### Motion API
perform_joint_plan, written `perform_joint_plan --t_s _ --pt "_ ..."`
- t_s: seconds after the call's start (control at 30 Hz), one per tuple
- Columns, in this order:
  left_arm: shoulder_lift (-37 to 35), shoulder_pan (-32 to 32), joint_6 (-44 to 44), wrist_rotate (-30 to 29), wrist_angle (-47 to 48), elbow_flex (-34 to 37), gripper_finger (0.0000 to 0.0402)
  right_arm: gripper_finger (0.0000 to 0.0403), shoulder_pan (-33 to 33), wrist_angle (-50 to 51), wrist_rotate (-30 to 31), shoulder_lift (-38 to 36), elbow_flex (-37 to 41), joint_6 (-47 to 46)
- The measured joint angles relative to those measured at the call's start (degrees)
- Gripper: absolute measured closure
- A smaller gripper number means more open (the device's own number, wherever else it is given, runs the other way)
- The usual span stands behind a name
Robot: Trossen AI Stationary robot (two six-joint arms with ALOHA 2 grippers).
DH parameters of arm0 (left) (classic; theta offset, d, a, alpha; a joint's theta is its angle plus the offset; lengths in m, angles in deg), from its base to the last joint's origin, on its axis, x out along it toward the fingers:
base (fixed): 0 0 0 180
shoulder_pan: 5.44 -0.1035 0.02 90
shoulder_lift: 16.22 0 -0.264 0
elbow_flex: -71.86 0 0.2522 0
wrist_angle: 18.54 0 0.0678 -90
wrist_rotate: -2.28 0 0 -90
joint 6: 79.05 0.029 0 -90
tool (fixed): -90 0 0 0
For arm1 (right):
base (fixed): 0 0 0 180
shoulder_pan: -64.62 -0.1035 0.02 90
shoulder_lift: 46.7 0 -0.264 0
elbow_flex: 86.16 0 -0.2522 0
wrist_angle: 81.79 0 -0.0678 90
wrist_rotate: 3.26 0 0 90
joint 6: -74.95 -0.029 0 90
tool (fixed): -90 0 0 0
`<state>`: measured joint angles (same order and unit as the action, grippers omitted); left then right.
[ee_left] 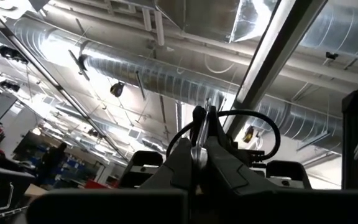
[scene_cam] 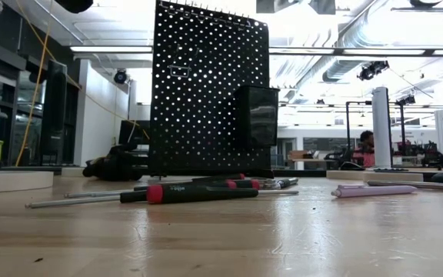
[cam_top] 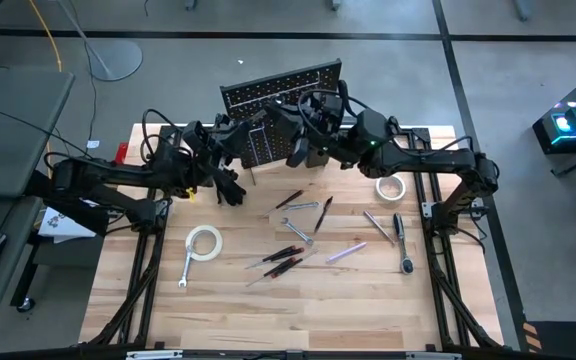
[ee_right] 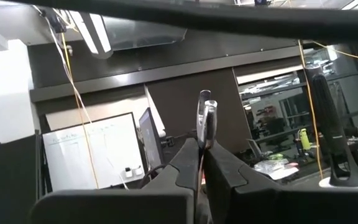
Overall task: Hang tools onto peg board
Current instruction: Hang the silver wrench on the peg board
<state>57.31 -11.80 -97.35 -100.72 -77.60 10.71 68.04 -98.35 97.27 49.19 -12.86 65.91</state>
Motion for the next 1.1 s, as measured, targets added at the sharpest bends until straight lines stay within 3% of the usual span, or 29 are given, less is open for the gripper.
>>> perform_joint_plan --t_s 0.23,0.4,0.7,0.8,0.9,1.1 --pt "-2.9 -1.9 0.0 -0.4 4.8 0.0 0.0393 0.0330 -0.2 5.5 -0.7 -0.1 0.0 -2.7" --pt "-7.0 -2.9 0.5 1.4 13.8 0.0 0.0393 0.0282 -0.1 14.1 0.0 -2.7 0.0 -0.8" --pt "-22.8 -4.6 1.9 7.3 61.8 0.0 0.0393 0.0266 -0.1 45.7 -1.3 -13.5 0.0 6.1" --pt "-25.0 -4.6 1.3 8.9 72.9 0.0 0.0393 0.0265 -0.1 53.1 -4.1 -14.9 0.0 5.1" --pt "-24.4 -4.6 0.5 12.8 77.9 0.0 0.0393 0.0265 -0.1 57.6 -9.2 -14.0 0.0 4.7" --pt "-18.8 -3.0 0.9 17.2 78.1 0.0 0.0393 0.0265 -0.3 62.5 -15.6 -8.6 0.0 5.0"
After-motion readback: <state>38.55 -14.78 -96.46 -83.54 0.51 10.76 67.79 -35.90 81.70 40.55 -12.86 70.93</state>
